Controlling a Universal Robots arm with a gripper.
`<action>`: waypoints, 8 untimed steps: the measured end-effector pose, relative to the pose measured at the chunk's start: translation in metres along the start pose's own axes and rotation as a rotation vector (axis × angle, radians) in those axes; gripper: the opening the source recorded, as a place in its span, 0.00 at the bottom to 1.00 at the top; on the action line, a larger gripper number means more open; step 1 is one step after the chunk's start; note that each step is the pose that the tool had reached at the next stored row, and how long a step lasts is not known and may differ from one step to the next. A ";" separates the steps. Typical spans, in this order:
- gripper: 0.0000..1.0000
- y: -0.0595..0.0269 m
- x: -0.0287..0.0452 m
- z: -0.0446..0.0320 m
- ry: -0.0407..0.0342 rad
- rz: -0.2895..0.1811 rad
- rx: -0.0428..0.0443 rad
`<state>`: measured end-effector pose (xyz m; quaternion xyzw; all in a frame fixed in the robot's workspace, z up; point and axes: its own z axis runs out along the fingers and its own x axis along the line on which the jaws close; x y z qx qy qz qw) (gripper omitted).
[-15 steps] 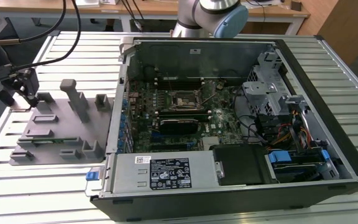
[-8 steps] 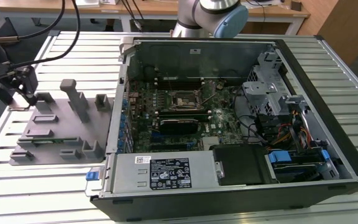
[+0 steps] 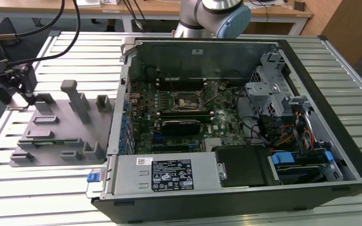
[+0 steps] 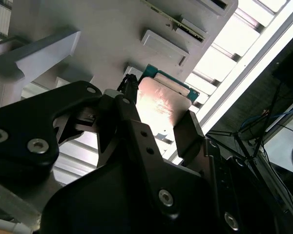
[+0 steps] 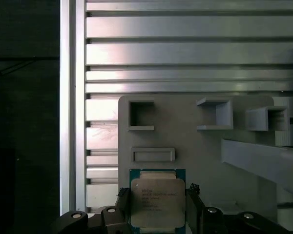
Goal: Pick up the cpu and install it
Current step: 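Pick up the cpu and move it towards the insertion slot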
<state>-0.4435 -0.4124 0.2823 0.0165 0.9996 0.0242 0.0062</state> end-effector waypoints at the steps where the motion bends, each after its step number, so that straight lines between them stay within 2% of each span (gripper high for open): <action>1: 0.54 0.0001 0.0000 -0.0006 0.0000 0.000 0.0000; 8: 0.54 0.0007 0.0002 -0.0075 -0.0007 0.000 0.0000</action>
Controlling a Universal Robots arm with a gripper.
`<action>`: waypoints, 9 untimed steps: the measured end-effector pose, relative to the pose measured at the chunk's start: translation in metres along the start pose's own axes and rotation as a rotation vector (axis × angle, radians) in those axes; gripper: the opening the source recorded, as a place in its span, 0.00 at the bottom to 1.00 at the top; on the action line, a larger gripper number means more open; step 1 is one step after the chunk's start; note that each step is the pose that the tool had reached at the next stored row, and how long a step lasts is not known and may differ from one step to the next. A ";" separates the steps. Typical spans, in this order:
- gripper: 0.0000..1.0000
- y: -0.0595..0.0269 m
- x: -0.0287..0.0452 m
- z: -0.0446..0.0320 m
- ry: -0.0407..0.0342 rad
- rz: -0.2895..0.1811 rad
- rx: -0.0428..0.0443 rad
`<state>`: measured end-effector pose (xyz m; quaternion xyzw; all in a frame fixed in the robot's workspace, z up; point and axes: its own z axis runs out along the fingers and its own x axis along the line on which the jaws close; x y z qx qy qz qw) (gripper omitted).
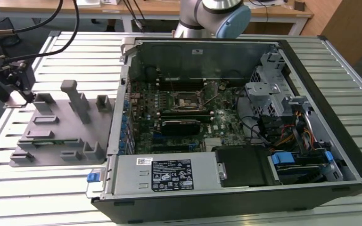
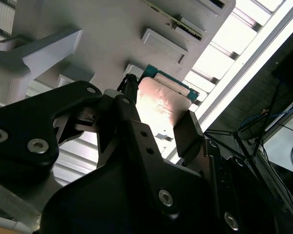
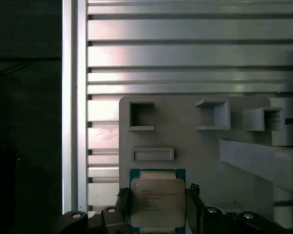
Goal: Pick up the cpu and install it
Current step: 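Pick up the cpu and move it towards the insertion slot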
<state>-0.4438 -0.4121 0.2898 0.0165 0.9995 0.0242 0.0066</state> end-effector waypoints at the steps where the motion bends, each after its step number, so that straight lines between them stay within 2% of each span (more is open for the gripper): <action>1: 0.54 0.0001 0.0000 -0.0009 0.0000 0.000 0.0000; 9: 0.54 0.0004 0.0003 -0.0075 -0.0013 0.000 0.0000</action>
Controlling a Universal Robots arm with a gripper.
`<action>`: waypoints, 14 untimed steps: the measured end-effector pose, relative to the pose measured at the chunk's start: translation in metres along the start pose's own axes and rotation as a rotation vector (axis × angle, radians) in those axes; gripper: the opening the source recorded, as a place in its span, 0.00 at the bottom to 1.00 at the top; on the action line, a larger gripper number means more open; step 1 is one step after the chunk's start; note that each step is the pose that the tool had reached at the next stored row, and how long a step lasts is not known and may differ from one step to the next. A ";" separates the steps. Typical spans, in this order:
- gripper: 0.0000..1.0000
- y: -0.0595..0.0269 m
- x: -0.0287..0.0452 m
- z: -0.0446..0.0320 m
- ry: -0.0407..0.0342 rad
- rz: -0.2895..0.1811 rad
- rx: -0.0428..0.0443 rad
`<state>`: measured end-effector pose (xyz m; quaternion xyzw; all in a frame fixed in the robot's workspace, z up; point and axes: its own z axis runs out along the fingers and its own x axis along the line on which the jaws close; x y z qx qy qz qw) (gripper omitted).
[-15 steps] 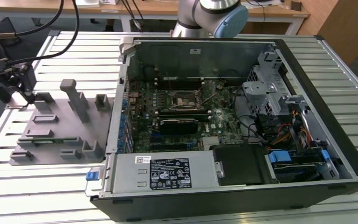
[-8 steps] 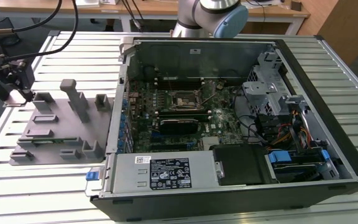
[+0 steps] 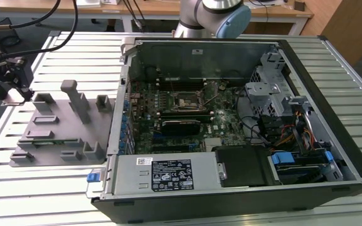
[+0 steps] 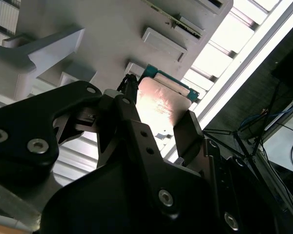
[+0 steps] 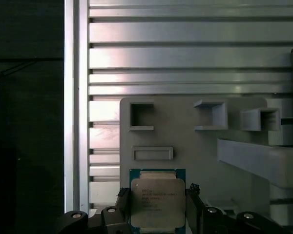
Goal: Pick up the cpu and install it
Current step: 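Pick up the cpu and move it towards the insertion slot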
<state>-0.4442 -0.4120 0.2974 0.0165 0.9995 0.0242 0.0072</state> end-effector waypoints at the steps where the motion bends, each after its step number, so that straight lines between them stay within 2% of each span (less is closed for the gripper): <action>1: 0.54 0.0000 0.0000 -0.0007 -0.0001 0.000 0.0000; 14: 0.54 0.0006 0.0004 -0.0095 -0.0021 0.000 -0.0001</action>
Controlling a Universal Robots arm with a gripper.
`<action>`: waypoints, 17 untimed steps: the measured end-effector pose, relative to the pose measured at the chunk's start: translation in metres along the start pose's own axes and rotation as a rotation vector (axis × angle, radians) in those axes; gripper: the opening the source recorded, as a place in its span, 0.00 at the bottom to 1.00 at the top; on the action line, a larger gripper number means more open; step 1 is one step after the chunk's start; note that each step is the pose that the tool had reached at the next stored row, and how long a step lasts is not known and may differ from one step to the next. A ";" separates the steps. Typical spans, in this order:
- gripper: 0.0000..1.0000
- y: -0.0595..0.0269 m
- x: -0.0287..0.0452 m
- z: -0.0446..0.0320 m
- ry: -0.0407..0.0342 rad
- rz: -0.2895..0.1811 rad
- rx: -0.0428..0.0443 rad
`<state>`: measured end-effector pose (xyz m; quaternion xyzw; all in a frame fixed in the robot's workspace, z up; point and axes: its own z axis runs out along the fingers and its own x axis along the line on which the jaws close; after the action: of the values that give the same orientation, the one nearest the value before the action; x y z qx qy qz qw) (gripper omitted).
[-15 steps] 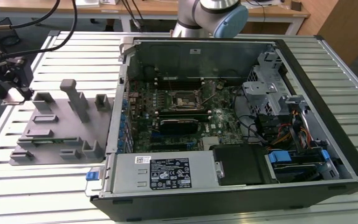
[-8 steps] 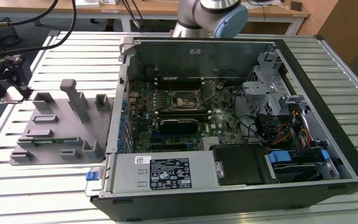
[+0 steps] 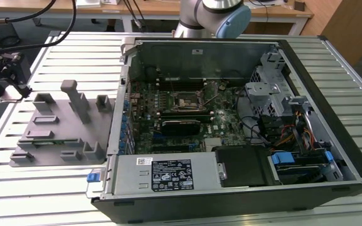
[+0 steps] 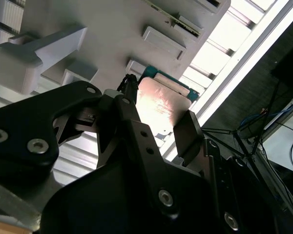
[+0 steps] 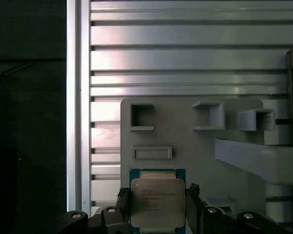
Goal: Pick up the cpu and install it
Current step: 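Pick up the cpu and move it towards the insertion slot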
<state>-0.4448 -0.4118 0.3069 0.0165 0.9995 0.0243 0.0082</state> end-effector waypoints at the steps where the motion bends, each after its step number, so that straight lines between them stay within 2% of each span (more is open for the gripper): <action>1: 0.54 0.0000 0.0000 -0.0007 -0.0002 0.000 0.0000; 17: 0.54 0.0009 0.0007 -0.0124 -0.0028 0.000 0.0000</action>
<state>-0.4457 -0.4115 0.3194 0.0164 0.9995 0.0243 0.0096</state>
